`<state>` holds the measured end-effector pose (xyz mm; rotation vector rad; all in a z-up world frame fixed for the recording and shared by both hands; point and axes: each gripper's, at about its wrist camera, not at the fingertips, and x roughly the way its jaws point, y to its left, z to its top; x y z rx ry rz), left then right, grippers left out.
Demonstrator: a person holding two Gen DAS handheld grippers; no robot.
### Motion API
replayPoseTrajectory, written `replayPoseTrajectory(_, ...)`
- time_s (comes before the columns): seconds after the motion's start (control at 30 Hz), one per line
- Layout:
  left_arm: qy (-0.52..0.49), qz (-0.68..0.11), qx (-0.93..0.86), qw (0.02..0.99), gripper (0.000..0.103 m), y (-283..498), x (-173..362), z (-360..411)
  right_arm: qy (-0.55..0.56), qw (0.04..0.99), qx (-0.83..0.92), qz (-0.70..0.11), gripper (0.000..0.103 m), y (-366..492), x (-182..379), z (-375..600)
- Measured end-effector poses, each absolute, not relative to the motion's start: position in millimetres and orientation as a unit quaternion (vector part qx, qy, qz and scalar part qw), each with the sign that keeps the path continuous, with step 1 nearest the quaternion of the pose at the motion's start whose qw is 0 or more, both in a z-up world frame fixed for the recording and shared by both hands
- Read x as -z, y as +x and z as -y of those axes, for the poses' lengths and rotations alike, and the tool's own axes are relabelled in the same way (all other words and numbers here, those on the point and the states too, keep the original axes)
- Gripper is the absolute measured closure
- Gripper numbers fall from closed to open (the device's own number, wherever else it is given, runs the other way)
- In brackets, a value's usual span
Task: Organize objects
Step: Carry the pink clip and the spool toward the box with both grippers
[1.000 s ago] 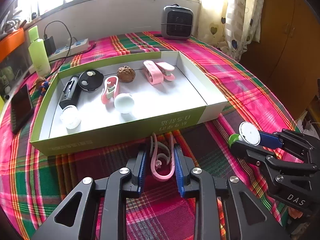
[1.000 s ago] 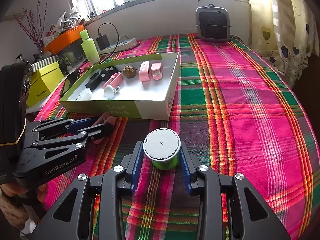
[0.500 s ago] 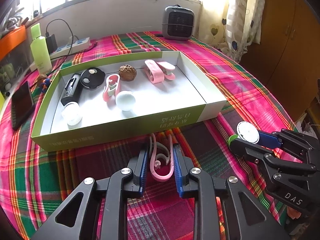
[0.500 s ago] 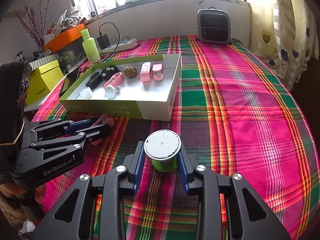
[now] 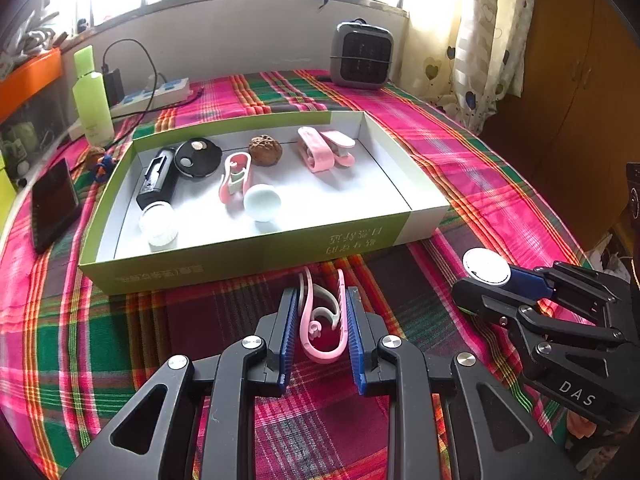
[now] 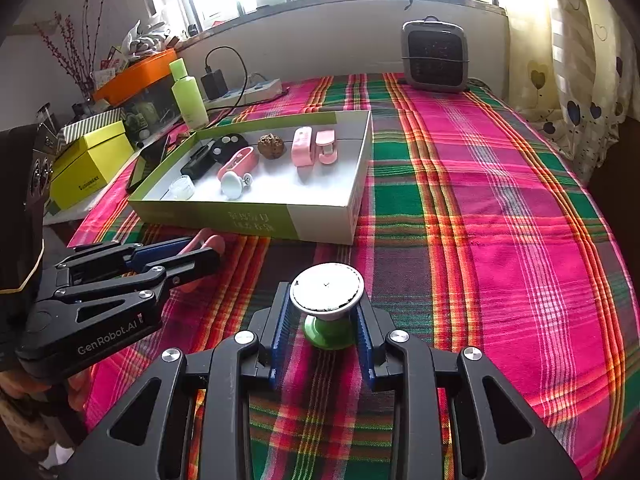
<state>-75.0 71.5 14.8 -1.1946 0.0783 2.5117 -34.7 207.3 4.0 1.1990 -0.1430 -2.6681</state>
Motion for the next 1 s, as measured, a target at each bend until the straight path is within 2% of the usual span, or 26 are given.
replayPoseTrajectory(0.17, -0.417, -0.026, -0.890, 0.182, 0.081, -74, -20, -70, 0.402, 0.112, 0.907, 0.050, 0.074, -33, -7, -205)
replayPoseTrajectory(0.23, -0.414, -0.024, -0.891, 0.184, 0.081, -73, -22, -69, 0.399, 0.114, 0.908, 0.052, 0.082, -33, -9, -204)
replayPoseTrajectory(0.67, -0.418, -0.013, -0.890, 0.181, 0.081, -77, -20, -61, 0.416, 0.116, 0.901, 0.045, 0.082, -41, -2, -197)
replayPoseTrajectory(0.9, -0.419, -0.010, -0.889, 0.181, 0.081, -79, -18, -60, 0.421, 0.117, 0.899, 0.033, 0.071, -44, 0, -192)
replayPoseTrajectory(1.0, -0.419, -0.010, -0.890, 0.181, 0.081, -79, -18, -60, 0.417, 0.117, 0.901, 0.034, 0.060, -44, -2, -192)
